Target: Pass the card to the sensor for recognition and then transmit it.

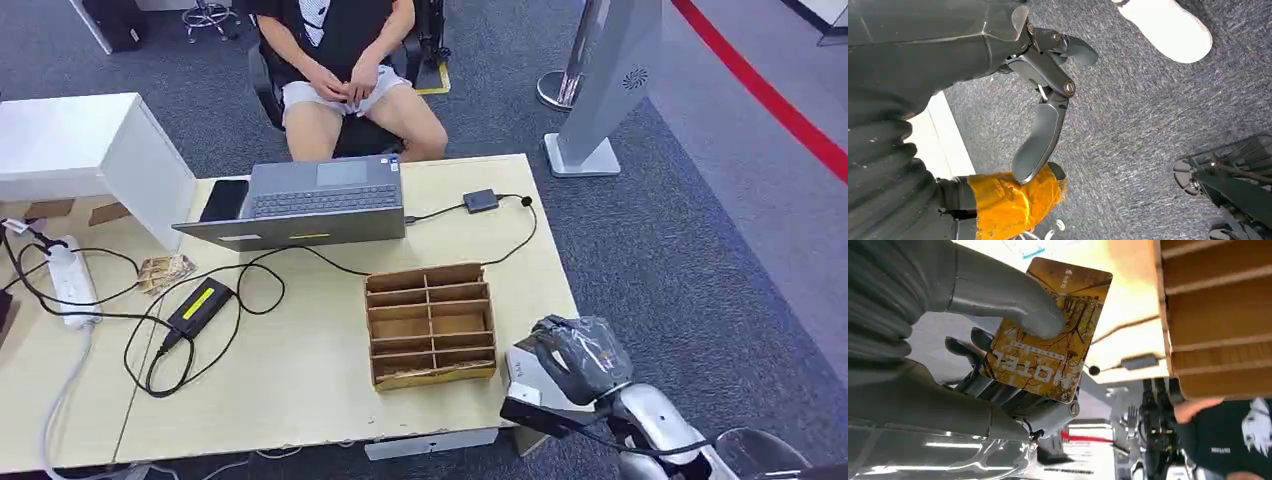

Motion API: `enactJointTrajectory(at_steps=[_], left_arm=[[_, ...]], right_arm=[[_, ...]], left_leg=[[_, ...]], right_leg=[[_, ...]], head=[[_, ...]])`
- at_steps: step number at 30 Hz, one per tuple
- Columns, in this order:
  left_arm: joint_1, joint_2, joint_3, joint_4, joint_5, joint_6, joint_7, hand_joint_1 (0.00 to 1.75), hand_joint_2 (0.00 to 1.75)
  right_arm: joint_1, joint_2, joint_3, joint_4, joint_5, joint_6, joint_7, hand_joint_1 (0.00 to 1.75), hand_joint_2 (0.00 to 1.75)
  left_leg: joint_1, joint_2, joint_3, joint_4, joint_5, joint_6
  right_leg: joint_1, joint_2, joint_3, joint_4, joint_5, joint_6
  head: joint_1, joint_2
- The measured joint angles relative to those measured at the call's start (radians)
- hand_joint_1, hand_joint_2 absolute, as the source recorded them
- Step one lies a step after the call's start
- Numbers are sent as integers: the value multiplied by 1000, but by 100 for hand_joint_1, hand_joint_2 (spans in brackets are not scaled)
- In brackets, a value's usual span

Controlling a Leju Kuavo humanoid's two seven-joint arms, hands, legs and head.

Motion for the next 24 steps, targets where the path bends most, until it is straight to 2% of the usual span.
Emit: enactJointTrajectory(at_steps=[3,9,19,24], left_arm=[[-1,0,0,0,-1,0,0,0,175],[-3,0,0,0,-5,-4,5,0,175],[-3,2,5,0,-10,-3,8,0,175],[-3,4,7,0,-10,-3,7,0,175]], right_arm=[[-11,-8,11,18,0,3,0,175,175],[-47,-42,50,53,-45,54,11,175,175],[-76,-91,84,76,-80,80,19,175,175],[-82,-104,91,79,-76,52,21,175,175]], left_leg=[[0,0,0,0,0,0],[0,0,0,0,0,0],[0,0,0,0,0,0],[0,0,0,0,0,0]], right_leg=[[0,0,0,0,0,0],[0,0,0,0,0,0],[0,0,0,0,0,0],[0,0,0,0,0,0]], head=[[0,0],[0,0],[0,0],[0,0]])
